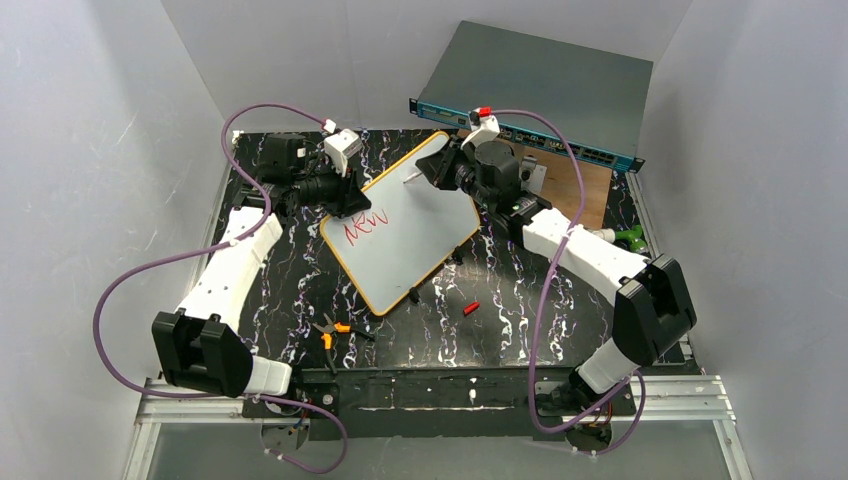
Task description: Write a sentence on the whiteboard
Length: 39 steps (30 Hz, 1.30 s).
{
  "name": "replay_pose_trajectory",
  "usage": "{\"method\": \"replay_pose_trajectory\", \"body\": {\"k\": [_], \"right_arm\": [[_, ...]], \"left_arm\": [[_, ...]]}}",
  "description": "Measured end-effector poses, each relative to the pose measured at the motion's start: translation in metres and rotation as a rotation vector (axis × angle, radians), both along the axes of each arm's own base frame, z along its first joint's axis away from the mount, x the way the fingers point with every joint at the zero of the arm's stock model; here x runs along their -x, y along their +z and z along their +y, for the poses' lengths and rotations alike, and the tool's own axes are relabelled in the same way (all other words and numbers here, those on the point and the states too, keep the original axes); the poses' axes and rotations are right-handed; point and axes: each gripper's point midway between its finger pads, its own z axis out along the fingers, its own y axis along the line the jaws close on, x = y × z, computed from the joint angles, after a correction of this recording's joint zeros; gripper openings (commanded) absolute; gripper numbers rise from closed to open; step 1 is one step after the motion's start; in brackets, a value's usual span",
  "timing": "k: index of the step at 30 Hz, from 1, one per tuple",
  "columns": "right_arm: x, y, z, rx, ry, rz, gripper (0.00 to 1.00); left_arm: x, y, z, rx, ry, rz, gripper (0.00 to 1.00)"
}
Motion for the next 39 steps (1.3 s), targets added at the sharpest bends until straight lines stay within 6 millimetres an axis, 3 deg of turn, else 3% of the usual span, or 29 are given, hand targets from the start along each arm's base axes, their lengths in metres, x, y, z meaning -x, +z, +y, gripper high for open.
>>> {"method": "replay_pose_trajectory", "body": {"k": [39], "right_arm": [[0.006, -0.002, 0.015, -0.027, 0.049, 0.031, 0.01]], "left_arm": [[-0.004, -0.002, 0.001, -0.01, 0.008, 0.012, 0.0]]}}
